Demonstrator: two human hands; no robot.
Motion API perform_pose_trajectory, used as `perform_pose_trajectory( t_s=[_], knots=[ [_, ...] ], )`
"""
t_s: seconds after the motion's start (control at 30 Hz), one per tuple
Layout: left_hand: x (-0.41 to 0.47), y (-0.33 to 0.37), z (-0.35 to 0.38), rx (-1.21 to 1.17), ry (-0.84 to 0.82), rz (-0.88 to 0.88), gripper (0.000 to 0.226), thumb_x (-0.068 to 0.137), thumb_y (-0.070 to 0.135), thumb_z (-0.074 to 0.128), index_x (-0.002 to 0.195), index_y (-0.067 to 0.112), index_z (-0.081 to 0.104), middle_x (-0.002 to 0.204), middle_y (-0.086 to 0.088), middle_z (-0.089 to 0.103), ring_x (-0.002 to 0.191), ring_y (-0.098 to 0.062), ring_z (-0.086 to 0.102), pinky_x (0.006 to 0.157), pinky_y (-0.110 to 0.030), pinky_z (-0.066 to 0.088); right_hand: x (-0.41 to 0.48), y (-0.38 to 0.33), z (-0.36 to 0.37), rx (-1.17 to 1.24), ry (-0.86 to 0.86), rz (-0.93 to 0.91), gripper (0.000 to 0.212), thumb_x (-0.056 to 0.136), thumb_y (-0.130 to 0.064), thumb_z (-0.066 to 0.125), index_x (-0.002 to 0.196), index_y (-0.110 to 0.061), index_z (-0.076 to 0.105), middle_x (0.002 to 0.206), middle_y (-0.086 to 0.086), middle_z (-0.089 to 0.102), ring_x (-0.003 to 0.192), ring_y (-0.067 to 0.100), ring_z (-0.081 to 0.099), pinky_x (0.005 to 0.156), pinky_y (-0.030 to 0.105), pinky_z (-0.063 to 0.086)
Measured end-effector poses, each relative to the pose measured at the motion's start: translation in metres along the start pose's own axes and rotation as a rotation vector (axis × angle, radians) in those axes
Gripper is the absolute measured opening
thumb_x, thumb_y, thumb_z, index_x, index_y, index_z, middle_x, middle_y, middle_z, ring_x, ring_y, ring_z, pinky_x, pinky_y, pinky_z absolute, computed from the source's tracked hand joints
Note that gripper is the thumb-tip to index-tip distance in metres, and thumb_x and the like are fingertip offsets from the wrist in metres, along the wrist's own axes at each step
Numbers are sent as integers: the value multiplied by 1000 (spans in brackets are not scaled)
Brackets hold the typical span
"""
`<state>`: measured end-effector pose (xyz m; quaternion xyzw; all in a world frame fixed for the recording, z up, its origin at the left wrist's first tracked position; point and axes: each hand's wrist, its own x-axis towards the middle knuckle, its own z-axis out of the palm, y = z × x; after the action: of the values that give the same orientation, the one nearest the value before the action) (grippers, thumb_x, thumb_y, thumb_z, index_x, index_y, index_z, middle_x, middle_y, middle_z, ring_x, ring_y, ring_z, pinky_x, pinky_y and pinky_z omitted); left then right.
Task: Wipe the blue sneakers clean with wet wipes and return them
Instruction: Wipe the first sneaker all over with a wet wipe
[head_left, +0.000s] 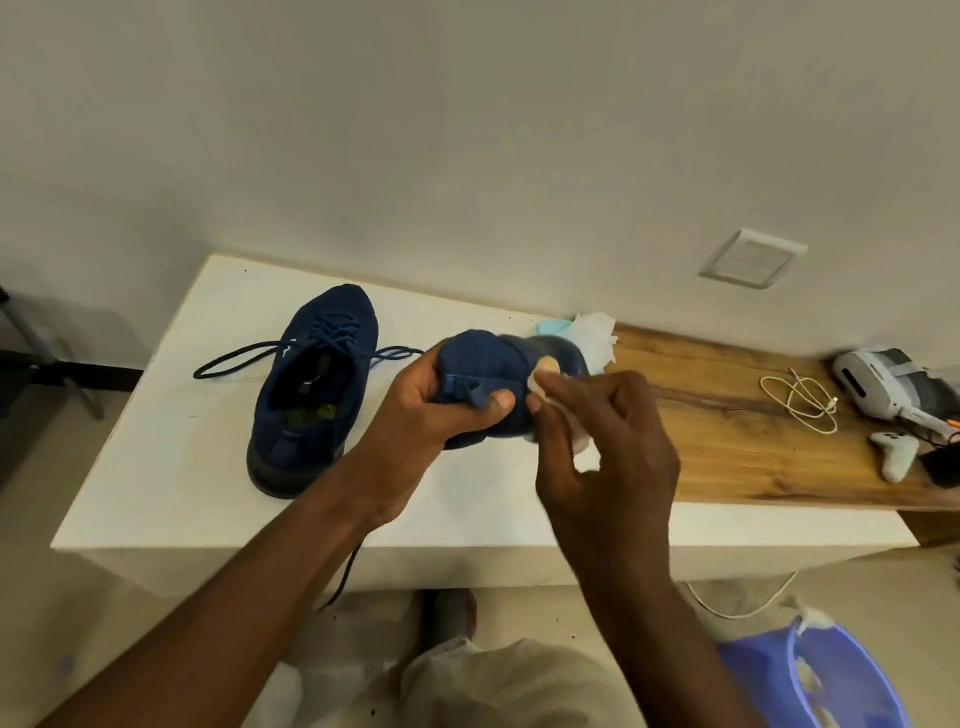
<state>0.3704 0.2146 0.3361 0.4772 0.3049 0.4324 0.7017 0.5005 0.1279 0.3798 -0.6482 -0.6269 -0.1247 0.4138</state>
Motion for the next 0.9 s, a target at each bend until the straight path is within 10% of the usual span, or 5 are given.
perform_pose_trajectory(
  t_s=[0.17,0.33,0.5,0.9],
  knots=[
    [1,5,15,44,150,-76,75,59,57,86,120,21,60,108,0,71,93,-17,71,62,-15,55,-12,2,2,8,-23,-12,23,90,-26,65,105,-11,74,91,2,60,80,8,53,71,5,38],
    [-2,1,20,16,253,-65,37,72,41,81,103,31,64,98,9,73,85,-6,73,64,-15,55,13,-3,1,-42,-117,89,14,88,-13,72,102,-16,75,93,1,61,82,13,57,67,19,48],
    [-6,-7,17,80,253,-60,61,69,42,82,123,19,64,108,1,73,95,-16,72,75,-22,60,41,4,5,-130,-222,137,13,92,-10,62,90,-14,74,92,6,64,83,16,56,68,22,45],
    [-2,-27,18,67,159,-60,14,87,17,74,91,27,65,71,23,72,70,3,70,57,-8,49,17,16,8,-148,-220,124,12,90,-10,68,100,-11,75,95,7,65,86,15,58,68,21,43]
  ],
)
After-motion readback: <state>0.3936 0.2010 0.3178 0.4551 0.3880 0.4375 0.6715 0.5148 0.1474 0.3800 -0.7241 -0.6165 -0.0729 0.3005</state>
